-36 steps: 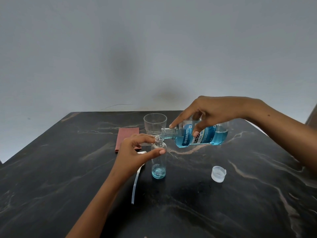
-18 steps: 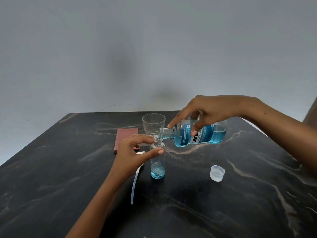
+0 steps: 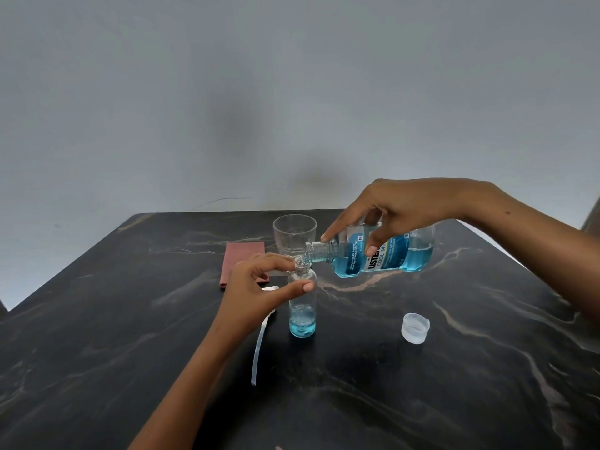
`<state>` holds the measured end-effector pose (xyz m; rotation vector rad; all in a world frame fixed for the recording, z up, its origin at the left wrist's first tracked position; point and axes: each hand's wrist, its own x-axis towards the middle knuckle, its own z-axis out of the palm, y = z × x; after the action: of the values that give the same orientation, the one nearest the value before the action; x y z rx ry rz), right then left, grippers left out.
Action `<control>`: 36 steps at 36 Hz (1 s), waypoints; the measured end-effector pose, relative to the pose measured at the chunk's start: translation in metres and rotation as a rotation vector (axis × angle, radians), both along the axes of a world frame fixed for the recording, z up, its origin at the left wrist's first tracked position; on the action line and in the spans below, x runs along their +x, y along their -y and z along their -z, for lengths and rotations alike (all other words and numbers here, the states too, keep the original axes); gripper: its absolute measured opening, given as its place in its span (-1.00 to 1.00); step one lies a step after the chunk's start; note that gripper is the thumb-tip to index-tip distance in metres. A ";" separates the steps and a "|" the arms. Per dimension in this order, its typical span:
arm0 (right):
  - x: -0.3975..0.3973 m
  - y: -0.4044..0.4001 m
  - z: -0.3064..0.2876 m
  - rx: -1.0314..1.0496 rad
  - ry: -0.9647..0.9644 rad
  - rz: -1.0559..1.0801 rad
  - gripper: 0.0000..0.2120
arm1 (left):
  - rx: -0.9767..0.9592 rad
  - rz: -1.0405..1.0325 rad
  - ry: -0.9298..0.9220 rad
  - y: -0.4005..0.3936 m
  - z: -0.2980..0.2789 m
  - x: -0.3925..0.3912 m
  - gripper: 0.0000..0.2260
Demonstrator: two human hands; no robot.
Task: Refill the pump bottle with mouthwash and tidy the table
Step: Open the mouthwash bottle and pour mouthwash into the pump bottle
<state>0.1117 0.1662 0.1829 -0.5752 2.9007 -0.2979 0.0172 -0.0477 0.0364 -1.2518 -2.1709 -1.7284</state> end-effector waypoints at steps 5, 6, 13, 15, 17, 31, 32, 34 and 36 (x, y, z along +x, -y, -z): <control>0.000 0.001 -0.001 -0.009 -0.007 0.007 -0.49 | -0.001 0.002 0.005 0.000 0.000 0.000 -0.61; 0.000 0.001 -0.001 -0.009 -0.005 0.008 -0.49 | 0.000 0.003 0.004 0.001 0.000 0.000 -0.61; -0.002 0.002 -0.001 -0.013 0.012 0.019 -0.49 | -0.006 0.006 -0.001 0.001 -0.001 0.001 -0.62; -0.003 0.001 -0.002 -0.014 0.023 0.020 -0.49 | -0.006 0.006 0.001 0.001 -0.001 0.001 -0.61; -0.003 0.001 -0.002 -0.020 0.032 0.017 -0.48 | -0.007 0.007 0.000 0.001 0.000 0.000 -0.61; -0.004 0.000 -0.004 -0.026 0.056 0.006 -0.49 | -0.004 0.002 0.006 0.000 0.000 -0.001 -0.64; -0.004 0.001 -0.004 -0.027 0.059 0.013 -0.49 | -0.004 0.001 0.007 0.000 0.000 -0.001 -0.63; -0.004 0.000 -0.004 -0.020 0.058 0.016 -0.49 | -0.006 -0.002 0.002 0.000 0.001 -0.001 -0.61; -0.004 0.000 -0.004 -0.007 0.046 -0.001 -0.49 | -0.011 -0.001 -0.004 0.000 0.001 -0.002 -0.58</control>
<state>0.1076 0.1660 0.1874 -0.5634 2.8559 -0.3165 0.0157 -0.0474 0.0349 -1.2548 -2.1813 -1.7146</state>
